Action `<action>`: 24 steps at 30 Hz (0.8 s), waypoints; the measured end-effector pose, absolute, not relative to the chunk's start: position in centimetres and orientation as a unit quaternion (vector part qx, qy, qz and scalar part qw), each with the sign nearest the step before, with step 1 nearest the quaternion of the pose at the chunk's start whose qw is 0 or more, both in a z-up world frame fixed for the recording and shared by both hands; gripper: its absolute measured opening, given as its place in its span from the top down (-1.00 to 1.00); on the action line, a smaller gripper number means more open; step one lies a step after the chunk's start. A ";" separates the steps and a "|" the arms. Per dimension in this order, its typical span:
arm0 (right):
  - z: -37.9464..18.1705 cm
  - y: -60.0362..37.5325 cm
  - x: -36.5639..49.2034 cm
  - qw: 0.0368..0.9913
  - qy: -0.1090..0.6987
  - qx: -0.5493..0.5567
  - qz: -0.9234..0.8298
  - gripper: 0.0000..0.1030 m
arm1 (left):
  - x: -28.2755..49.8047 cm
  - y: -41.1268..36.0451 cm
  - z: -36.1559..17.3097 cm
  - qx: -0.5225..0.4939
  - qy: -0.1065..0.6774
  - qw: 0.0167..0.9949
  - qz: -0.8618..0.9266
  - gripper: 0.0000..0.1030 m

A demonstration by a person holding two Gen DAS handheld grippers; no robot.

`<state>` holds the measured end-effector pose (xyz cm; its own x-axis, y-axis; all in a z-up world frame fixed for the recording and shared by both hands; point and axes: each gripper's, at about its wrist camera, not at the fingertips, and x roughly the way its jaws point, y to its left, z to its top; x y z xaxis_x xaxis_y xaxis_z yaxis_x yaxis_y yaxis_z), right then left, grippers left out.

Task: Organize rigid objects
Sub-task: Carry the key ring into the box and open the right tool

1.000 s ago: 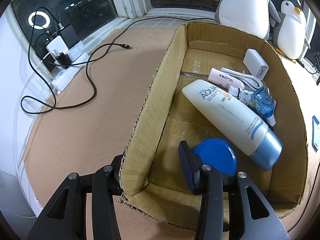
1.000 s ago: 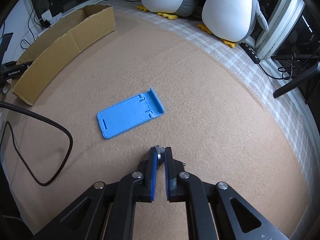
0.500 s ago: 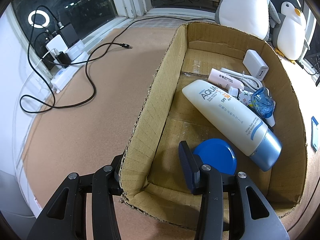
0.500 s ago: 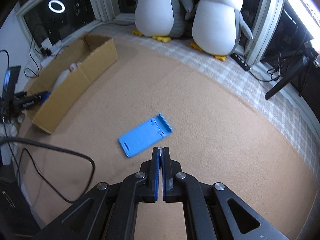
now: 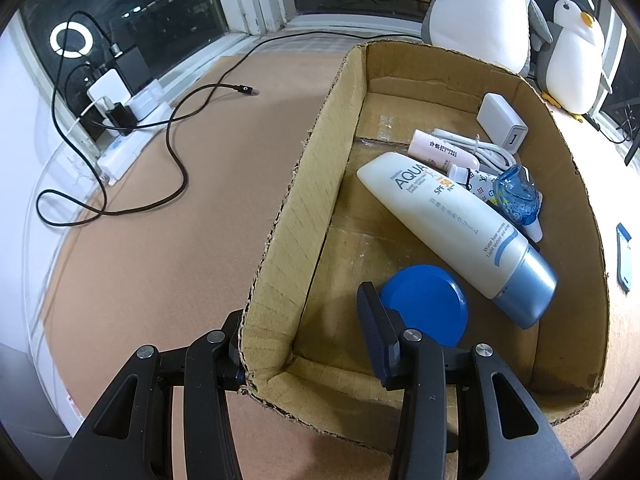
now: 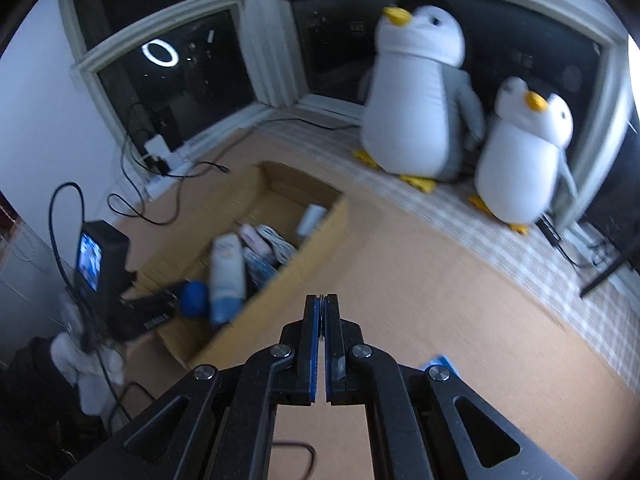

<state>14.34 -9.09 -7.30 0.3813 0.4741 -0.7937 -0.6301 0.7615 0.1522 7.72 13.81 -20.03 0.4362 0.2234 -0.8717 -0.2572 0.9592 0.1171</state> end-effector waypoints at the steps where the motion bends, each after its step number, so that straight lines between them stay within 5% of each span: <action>1: -7.1 -7.8 14.5 0.825 0.443 -0.091 0.340 0.96 | 7.7 13.8 -20.0 -0.017 0.511 0.848 0.140 0.17; 24: -11.7 7.0 21.2 0.792 0.487 -0.074 0.362 0.96 | 7.8 14.2 -20.1 -0.031 0.507 0.851 0.132 0.17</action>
